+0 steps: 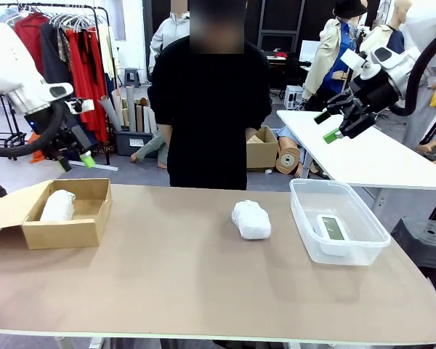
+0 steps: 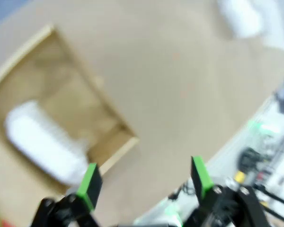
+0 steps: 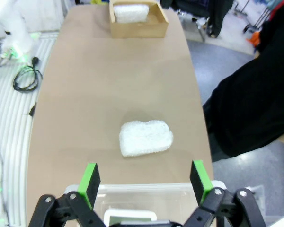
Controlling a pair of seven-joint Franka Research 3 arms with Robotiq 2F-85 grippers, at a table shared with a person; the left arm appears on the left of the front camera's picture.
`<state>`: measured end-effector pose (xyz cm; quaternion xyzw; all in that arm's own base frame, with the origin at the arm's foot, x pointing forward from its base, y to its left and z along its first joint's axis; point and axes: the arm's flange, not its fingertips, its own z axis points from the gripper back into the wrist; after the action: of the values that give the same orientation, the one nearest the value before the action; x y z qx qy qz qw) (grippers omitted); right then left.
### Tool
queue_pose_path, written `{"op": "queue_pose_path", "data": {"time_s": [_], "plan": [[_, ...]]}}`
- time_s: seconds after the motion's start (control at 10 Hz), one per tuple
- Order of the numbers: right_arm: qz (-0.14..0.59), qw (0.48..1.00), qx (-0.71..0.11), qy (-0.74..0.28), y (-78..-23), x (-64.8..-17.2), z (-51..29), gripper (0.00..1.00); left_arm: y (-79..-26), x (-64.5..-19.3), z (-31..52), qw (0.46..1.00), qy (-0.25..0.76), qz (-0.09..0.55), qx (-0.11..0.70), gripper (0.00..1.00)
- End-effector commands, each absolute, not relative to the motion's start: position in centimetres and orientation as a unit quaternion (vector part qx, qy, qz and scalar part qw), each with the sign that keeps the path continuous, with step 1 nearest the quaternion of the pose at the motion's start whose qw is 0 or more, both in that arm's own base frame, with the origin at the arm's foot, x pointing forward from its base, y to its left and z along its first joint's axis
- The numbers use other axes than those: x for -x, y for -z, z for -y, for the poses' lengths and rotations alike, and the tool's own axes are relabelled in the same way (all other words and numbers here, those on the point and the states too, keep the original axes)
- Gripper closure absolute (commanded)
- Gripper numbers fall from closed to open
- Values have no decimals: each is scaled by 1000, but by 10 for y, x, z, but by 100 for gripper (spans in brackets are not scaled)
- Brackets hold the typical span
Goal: Separate and place wrapped and unwrapped clocks.
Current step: Pick up the Digital clock indicated by the person.
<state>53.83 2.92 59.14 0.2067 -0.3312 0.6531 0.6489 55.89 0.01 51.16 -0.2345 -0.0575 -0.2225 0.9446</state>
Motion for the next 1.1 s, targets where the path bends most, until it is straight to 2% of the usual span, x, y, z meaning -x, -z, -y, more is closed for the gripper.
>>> {"op": "queue_pose_path", "data": {"time_s": [0.0,0.2,0.3,0.5,0.6,1.0], "plan": [[332,648,-206,-654,-593,-538,-29,0,-508,-564,-14,910,265,96,303,4],[332,648,-206,-654,-593,-538,-29,0,-508,-561,-10,875,298,191,329,4],[332,648,-206,-654,-593,-538,-29,0,-510,-557,-9,856,337,230,319,4],[332,648,-206,-654,-593,-538,-29,0,-516,-542,5,838,350,294,298,4],[332,648,-206,-654,-593,-538,-29,0,-521,-568,-8,865,324,225,310,4],[332,648,-206,-654,-593,-538,-29,0,-521,-568,-8,865,324,225,310,4]]}}
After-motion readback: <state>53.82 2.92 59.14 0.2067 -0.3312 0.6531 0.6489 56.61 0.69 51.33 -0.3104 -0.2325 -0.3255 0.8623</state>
